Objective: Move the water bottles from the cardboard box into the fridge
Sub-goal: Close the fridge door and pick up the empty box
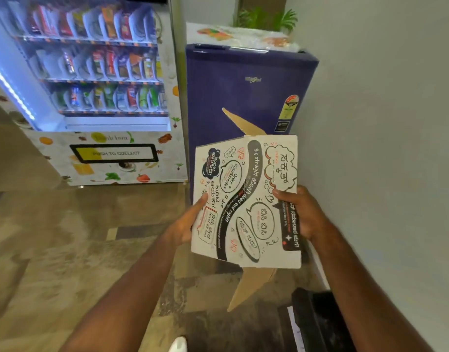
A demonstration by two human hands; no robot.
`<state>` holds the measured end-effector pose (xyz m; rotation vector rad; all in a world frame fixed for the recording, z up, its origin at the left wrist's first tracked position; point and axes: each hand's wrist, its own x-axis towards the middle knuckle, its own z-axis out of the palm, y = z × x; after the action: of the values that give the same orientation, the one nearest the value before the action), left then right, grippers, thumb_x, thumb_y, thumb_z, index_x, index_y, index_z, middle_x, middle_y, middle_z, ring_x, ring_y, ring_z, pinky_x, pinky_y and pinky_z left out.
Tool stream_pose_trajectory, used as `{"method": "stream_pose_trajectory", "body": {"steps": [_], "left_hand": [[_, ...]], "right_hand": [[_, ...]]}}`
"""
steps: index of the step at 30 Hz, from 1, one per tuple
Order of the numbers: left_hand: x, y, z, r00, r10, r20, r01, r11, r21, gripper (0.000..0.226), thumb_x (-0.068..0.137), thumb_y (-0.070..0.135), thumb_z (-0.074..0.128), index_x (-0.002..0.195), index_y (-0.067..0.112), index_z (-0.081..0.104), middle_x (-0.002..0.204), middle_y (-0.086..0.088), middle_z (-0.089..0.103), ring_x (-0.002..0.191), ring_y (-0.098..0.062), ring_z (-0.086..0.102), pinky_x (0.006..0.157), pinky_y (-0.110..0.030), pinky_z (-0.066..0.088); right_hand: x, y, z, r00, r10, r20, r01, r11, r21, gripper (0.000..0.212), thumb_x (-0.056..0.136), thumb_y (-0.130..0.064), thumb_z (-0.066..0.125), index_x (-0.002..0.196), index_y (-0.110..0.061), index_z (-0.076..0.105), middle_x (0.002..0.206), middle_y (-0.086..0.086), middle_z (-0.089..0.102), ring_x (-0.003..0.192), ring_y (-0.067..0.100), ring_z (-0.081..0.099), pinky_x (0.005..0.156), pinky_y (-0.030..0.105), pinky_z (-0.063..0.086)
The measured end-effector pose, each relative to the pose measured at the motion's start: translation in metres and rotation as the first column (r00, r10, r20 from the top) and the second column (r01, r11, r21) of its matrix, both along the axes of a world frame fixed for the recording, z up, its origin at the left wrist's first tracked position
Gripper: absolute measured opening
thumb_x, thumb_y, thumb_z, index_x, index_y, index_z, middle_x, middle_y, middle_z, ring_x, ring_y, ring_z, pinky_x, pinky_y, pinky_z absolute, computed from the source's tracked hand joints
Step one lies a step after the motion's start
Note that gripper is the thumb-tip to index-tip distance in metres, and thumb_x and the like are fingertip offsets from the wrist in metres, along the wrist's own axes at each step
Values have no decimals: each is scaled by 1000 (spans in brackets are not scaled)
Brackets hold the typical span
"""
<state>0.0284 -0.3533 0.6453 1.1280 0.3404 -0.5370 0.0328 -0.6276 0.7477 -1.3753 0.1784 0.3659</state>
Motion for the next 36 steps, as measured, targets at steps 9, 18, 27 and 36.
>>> {"method": "stream_pose_trajectory", "body": {"steps": [9,18,27,36], "left_hand": [[26,-45,33,989,-52,136,21,975,220,27,93,32,70,110,11,73,95,-11,79,83,-25,77,68,-36,62],[44,-37,32,725,-610,320,-14,451,892,50,86,48,76,123,15,69,113,-3,75,91,-18,73,75,-32,60],[59,-8,63,143,-974,175,-528,74,846,36,95,48,62,121,23,64,109,-1,67,104,-21,56,90,-37,42],[88,11,81,-48,-974,222,-689,194,699,30,76,52,81,99,35,73,170,-5,8,156,-33,-9,118,-72,4]], "right_hand": [[16,-55,24,958,-248,145,286,871,-398,42,83,-4,75,124,-8,63,115,16,72,89,28,73,84,44,59],[48,-11,46,729,602,325,283,167,-944,98,81,-40,81,157,-34,20,166,0,21,153,22,17,124,46,16],[69,-10,45,662,742,-105,295,-387,-874,124,69,-83,61,157,-37,-11,168,5,-11,153,29,-18,117,63,-17],[36,2,40,591,798,-118,309,-359,-881,38,90,-39,68,128,-33,63,124,-3,69,120,25,59,118,53,22]]}}
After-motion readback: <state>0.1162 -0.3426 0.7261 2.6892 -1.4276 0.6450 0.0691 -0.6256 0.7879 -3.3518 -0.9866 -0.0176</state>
